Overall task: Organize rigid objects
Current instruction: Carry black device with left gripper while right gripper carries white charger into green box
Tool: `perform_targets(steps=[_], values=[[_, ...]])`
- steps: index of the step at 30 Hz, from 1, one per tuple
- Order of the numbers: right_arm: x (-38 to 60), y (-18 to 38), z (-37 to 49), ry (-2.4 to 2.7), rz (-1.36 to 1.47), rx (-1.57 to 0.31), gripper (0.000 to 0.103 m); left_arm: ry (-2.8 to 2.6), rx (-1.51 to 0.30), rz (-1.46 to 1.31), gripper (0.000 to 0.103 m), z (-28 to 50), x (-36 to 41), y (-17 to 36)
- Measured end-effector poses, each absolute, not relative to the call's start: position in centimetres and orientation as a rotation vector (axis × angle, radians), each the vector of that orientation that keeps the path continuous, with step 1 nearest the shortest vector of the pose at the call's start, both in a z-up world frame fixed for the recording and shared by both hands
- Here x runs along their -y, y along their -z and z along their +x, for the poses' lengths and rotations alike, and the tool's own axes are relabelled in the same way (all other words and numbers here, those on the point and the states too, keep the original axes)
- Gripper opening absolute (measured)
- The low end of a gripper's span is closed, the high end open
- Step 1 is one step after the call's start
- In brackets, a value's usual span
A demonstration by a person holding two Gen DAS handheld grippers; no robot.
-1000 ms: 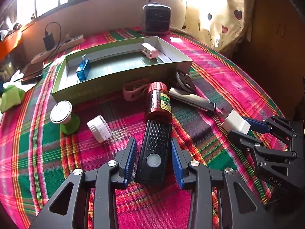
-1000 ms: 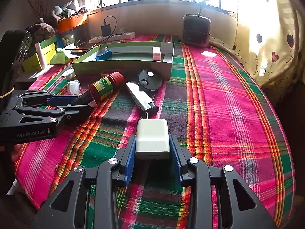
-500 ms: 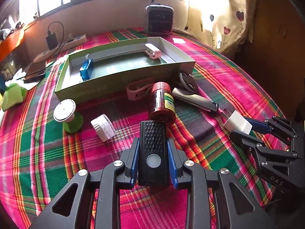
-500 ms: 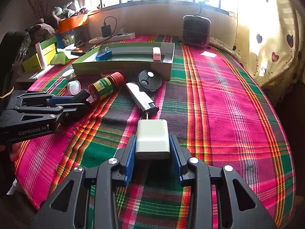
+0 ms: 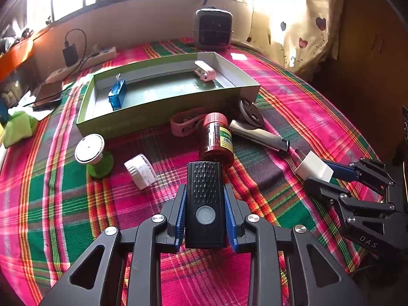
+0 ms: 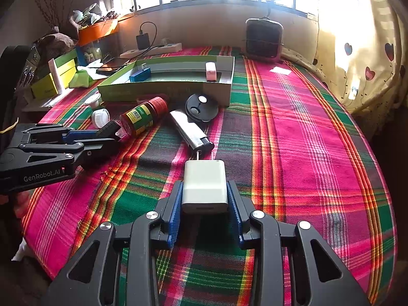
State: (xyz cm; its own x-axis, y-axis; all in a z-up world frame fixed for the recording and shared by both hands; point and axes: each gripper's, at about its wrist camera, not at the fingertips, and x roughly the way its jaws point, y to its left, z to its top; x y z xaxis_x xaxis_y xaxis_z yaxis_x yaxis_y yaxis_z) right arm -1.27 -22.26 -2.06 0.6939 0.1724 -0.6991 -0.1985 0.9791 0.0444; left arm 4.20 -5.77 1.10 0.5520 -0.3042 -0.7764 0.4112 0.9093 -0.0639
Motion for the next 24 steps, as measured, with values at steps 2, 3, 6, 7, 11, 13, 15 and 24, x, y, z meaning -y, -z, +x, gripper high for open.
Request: perform_targets(steps=[2, 3, 6, 7, 11, 13, 15, 24], values=[[22.1, 1.9, -1.3, -0.225, -0.030, -0.774, 0.035, 0.422, -0.885, 0.127, 0.026, 4.2, 5.6, -1.4], [22.0, 1.8, -1.4, -0.228, -0.033, -0.769, 0.035, 0.419, -0.883, 0.126, 0.026, 4.1, 5.5, -1.5], [21.8, 1.3, -1.4, -0.237, -0.039, -0.756, 0.035, 0.416, -0.875, 0.124, 0.026, 4.2, 5.2, -2.1], [21.8, 1.2, -1.4, -0.239, -0.044, -0.753, 0.035, 0.415, -0.871, 0.123, 0.026, 4.2, 5.1, -2.3], [21.7, 0.4, -1.2, -0.240, -0.049, -0.737, 0.035, 0.409, -0.855, 0.116, 0.026, 4.5, 4.7, -3.2], [21.7, 0.0, -1.0, -0.241, -0.047, -0.728, 0.035, 0.406, -0.849, 0.105, 0.026, 4.8, 4.4, -3.6], [21.7, -0.4, -0.8, -0.240, -0.049, -0.720, 0.035, 0.402, -0.842, 0.095, 0.026, 5.1, 4.1, -4.0], [21.3, -2.0, 1.4, -0.242, -0.060, -0.707, 0.035, 0.357, -0.820, 0.067, 0.026, 7.3, 2.1, -5.4]])
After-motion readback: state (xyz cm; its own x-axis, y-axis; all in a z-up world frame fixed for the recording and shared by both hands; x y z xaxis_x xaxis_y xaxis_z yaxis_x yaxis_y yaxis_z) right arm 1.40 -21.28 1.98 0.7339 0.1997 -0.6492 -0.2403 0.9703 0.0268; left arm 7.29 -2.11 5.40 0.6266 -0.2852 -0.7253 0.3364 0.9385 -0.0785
